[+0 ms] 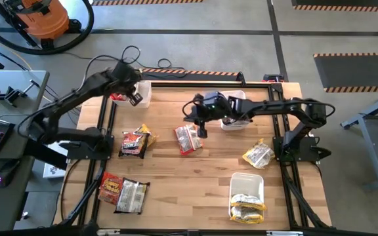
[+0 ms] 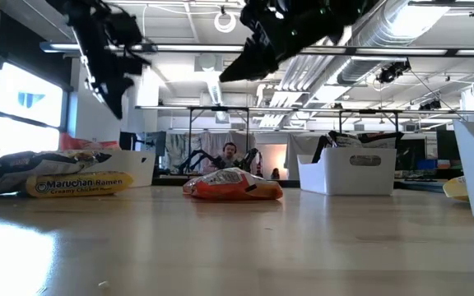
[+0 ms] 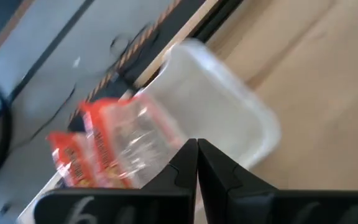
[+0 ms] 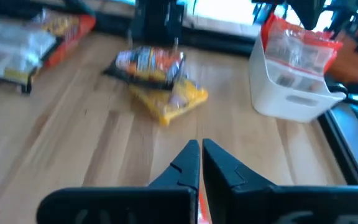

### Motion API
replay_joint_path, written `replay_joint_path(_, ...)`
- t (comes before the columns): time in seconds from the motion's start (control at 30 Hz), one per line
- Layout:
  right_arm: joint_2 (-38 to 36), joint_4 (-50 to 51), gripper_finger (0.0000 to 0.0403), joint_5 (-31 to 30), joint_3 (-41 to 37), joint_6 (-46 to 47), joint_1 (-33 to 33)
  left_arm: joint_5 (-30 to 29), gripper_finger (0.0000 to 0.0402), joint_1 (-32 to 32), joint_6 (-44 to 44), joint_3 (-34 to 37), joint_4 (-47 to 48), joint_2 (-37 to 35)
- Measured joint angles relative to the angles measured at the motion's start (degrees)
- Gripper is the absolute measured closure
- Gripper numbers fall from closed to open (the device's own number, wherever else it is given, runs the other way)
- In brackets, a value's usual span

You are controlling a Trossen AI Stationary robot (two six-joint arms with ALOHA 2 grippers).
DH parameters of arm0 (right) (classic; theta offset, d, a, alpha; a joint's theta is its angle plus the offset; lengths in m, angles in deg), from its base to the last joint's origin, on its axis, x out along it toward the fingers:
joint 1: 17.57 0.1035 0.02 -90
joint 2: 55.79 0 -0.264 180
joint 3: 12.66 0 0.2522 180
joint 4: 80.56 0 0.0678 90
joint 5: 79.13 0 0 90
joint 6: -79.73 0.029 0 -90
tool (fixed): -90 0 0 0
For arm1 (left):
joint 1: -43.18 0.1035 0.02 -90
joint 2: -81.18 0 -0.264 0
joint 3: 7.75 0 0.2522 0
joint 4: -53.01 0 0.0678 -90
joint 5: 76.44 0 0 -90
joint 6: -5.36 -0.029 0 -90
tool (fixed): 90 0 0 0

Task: Sort Maruchan noodles
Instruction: Put the black noodle pack into the top right white bin

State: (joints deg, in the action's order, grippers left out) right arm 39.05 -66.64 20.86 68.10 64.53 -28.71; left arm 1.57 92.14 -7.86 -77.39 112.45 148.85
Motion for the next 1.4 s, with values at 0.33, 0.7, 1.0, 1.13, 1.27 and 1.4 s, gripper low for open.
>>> replay_joint_path(0.33, -0.8, -29.7, 0.0403, -0.9, -19.4, 9.6, 0.8, 4.4, 0.0397, -26.8, 14.4, 0.0, 11.7, -12.0)
replay_joint_path(0.7, -1.1, -30.0, 0.0403, -1.0, -20.3, 9.2, 1.1, -0.8, 0.0316, -60.0, 48.6, 0.2, 24.1, -5.1)
replay_joint_path(1.0, -1.1, -29.1, 0.0403, -0.9, -20.3, 8.8, 1.1, 1.1, 0.0237, -77.6, 68.7, 8.7, 22.4, 6.1)
replay_joint_path(1.13, -1.1, -29.1, 0.0403, -0.9, -20.3, 8.8, 1.1, -2.0, 0.0214, -81.8, 75.7, 10.9, 17.7, 9.3)
replay_joint_path(1.27, -1.1, -29.1, 0.0403, -0.9, -20.3, 8.8, 1.1, -6.0, 0.0200, -84.0, 82.0, 12.1, 18.3, 12.9)
replay_joint_path(1.4, -1.1, -29.1, 0.0403, -0.9, -20.3, 8.9, 1.1, -9.2, 0.0194, -85.2, 85.7, 12.1, 19.5, 15.9)
